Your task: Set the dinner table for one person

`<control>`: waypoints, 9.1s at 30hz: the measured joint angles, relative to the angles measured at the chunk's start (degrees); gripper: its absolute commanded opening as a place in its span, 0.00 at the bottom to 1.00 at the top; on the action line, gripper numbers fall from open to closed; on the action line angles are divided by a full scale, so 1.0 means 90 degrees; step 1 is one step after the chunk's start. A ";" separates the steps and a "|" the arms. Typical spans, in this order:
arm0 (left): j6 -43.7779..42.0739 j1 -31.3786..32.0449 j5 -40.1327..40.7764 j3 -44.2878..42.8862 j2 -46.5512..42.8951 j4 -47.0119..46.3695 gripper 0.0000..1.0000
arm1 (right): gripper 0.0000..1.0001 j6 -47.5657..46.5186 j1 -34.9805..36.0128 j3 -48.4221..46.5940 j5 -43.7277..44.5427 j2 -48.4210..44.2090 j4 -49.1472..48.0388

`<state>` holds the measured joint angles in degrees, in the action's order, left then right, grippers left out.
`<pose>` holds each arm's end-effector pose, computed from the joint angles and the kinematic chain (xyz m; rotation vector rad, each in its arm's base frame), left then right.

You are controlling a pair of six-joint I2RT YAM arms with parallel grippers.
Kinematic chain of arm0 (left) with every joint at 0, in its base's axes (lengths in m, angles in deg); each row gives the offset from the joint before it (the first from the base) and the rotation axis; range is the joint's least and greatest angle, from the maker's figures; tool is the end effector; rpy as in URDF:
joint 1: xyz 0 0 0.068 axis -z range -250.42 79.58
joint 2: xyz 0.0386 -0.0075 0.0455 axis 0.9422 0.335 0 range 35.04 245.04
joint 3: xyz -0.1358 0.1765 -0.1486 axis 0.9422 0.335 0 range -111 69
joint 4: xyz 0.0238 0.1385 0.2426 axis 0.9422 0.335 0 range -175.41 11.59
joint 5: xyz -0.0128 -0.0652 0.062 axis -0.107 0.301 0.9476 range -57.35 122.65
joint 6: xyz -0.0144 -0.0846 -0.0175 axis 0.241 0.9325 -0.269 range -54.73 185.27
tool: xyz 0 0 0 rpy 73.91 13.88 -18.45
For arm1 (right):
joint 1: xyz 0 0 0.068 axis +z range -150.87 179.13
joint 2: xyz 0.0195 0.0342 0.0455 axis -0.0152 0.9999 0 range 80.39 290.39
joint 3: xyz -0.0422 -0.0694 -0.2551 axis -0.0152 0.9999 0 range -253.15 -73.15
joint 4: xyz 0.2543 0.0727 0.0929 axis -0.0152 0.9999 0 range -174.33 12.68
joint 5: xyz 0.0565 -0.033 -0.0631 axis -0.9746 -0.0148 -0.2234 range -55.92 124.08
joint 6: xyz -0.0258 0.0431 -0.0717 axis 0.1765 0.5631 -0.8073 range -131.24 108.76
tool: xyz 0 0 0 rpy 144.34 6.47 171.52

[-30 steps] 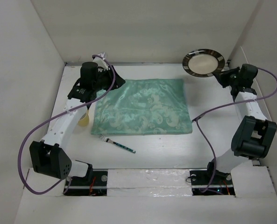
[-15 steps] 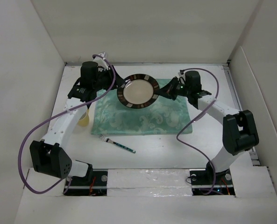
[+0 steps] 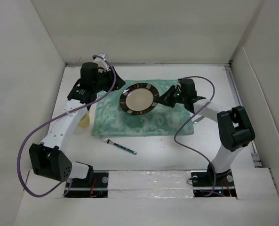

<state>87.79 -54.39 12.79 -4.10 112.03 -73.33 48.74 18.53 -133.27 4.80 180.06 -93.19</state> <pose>0.3498 -0.1281 0.3670 0.1421 1.9014 -0.7829 0.3910 0.1781 0.1737 0.4799 2.2913 1.3074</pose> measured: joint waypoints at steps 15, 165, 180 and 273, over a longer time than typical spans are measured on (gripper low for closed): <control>-0.0024 0.0000 0.0000 0.0163 0.0000 0.0027 0.34 | 0.62 -0.0238 0.0143 0.0325 0.0282 0.0549 0.0187; -0.0301 0.1489 0.0719 -0.0542 0.0719 0.0233 0.50 | 0.00 -0.3429 0.0403 -0.2463 0.3594 -0.0459 0.5513; 0.0211 0.1217 0.1117 0.0818 -0.0534 0.0121 0.50 | 0.00 -0.3604 0.0782 -0.1970 0.3082 0.1061 0.5073; 0.0325 0.1205 0.4558 -0.0891 -0.1712 0.1955 0.45 | 0.00 -0.2397 0.4000 -0.5787 0.4393 0.2086 0.4651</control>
<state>90.72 -43.55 53.82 -12.12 96.63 -55.74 27.17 54.52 -185.35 44.34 198.84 -51.33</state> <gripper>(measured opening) 0.450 0.154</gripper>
